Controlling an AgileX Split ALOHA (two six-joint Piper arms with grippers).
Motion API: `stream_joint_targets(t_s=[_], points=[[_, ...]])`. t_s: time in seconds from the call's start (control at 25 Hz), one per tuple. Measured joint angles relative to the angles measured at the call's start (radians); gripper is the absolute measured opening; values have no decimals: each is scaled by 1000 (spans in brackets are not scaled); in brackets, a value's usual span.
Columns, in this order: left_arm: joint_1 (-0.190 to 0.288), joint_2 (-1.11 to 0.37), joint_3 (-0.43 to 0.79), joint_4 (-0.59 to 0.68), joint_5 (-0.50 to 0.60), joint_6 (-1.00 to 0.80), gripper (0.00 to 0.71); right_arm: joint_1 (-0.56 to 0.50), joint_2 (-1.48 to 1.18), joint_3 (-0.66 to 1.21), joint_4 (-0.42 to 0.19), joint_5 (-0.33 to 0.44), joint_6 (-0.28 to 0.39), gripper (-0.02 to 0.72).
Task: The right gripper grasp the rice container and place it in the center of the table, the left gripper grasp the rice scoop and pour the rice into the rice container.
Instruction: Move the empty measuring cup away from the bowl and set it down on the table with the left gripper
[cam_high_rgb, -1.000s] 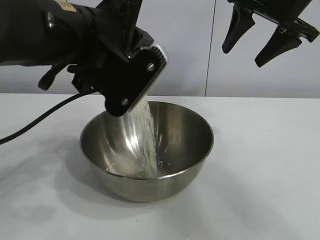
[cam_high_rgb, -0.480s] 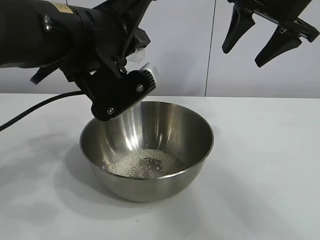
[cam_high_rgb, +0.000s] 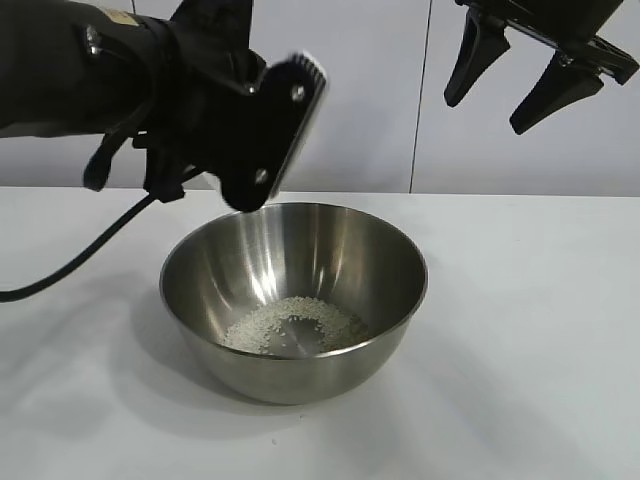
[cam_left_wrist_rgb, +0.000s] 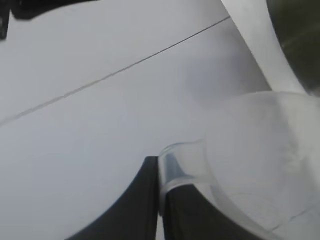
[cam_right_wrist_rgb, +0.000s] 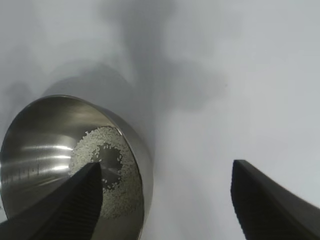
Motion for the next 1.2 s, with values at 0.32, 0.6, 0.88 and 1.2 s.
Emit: stream_joint_targets(t_s=[0.32,0.6,0.88,1.2], points=[[155,-48,-73,-50,122,-492,3,0,0,0,0,0,0,496],[410,-152,-192,-49,515,-1021,3,0,0,0,0,-2,0,496],[552,-121,-239,-41,755,-1484,3,0,0,0,0,-8,0,496],[571,24,-238,-50,760,-1590,3,0,0,0,0,-8,0,496]])
